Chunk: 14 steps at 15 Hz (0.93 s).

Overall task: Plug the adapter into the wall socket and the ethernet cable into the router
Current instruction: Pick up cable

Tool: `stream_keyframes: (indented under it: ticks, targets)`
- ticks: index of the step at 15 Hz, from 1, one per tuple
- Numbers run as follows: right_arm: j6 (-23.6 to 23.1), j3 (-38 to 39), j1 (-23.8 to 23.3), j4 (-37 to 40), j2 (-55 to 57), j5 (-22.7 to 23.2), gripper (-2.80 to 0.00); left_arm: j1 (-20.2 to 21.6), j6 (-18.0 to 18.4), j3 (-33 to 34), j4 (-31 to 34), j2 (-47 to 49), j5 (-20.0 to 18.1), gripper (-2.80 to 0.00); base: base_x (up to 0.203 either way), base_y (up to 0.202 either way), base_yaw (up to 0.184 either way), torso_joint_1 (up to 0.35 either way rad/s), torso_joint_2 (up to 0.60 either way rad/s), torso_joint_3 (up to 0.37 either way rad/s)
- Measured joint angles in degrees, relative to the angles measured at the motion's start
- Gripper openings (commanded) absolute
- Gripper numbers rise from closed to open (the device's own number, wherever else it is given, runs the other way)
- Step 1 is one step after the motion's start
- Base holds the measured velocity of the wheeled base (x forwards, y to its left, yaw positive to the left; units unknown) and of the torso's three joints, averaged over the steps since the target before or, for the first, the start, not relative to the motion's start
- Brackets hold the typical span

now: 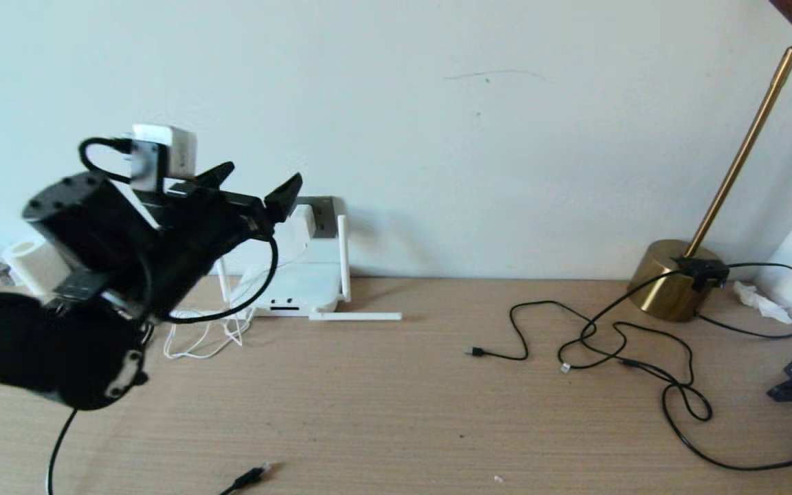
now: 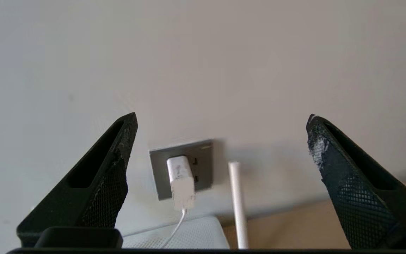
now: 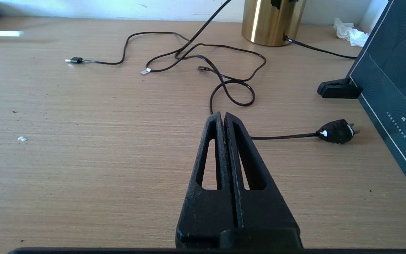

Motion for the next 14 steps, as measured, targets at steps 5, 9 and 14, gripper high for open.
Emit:
stream_keyframes:
  ticks: [5,9,14]
  targets:
    - [-0.01,0.00,0.00,0.00,0.00,0.00,-2.80,3.06,19.42,7.92,44.78,-24.89,-14.99,0.00,0.000,0.000,0.000,0.000,0.00,0.000]
    - [0.00,0.00,0.00,0.00,0.00,0.02,-2.80,3.84,48.59,13.76,81.02,-31.86,-16.58,0.00,0.000,0.000,0.000,0.000,0.00,0.000]
    - [-0.01,0.00,0.00,0.00,0.00,0.02,-2.80,3.97,64.85,11.17,95.52,-26.43,-7.65,0.00,0.000,0.000,0.000,0.000,0.00,0.000]
